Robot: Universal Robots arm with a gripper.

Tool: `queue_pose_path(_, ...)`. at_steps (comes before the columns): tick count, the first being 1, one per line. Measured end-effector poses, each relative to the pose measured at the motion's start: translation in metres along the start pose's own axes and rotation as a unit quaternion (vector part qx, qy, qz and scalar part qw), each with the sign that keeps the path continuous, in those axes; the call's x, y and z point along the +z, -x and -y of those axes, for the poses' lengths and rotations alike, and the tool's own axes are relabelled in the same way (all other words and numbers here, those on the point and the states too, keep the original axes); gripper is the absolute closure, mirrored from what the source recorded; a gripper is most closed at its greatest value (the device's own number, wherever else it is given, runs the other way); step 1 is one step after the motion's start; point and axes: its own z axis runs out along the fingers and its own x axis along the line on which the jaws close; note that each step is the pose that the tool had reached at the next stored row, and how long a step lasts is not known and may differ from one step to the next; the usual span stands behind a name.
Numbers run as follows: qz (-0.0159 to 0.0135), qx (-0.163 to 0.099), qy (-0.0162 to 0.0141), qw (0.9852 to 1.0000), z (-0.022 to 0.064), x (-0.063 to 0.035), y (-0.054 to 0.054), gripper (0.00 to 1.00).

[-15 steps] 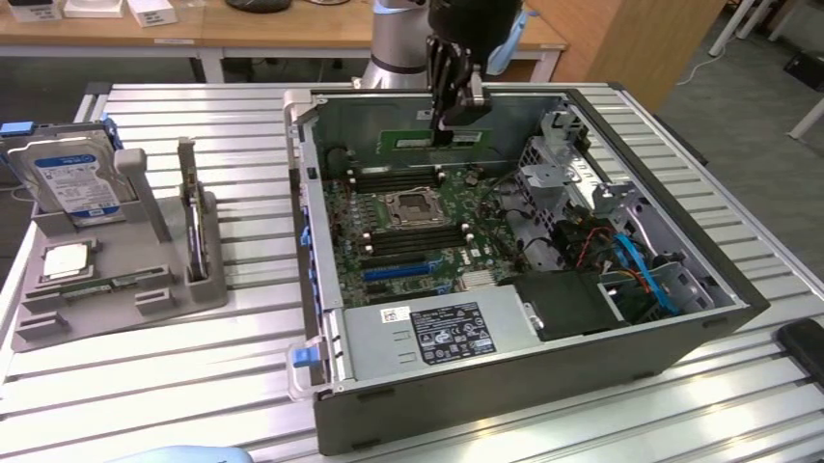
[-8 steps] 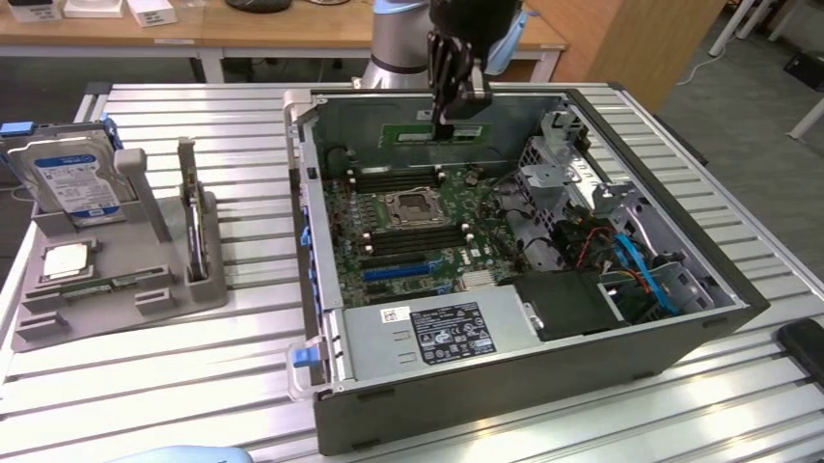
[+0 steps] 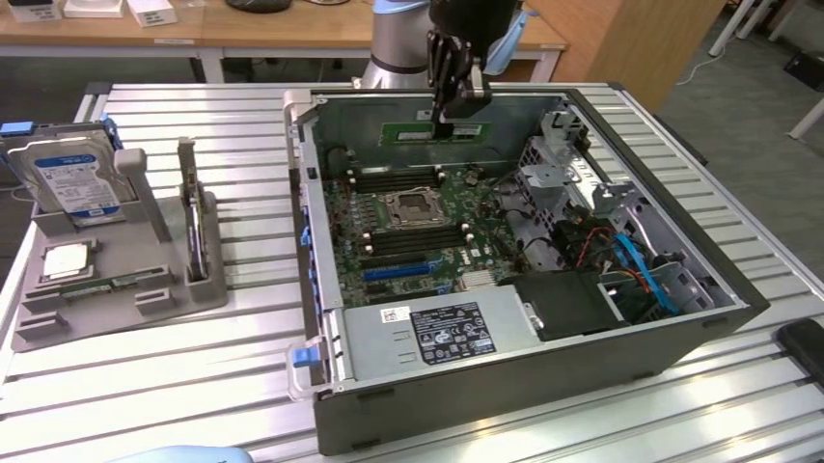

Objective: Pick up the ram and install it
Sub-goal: 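Insert the ram into the slot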

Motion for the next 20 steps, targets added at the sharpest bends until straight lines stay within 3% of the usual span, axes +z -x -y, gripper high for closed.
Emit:
queue_pose_path(5, -0.0002, 0.000, -0.0008, 1.0000, 0.0000, 0.0017, 0.000, 0.86)
queue_pose_path(12, -0.0011, 0.000, -0.0050, 1.0000, 0.0001, 0.0058, 0.000, 0.86)
queue_pose_path(20, -0.0031, 0.000, -0.0065, 1.0000, 0.0003, 0.0159, 0.000, 0.86)
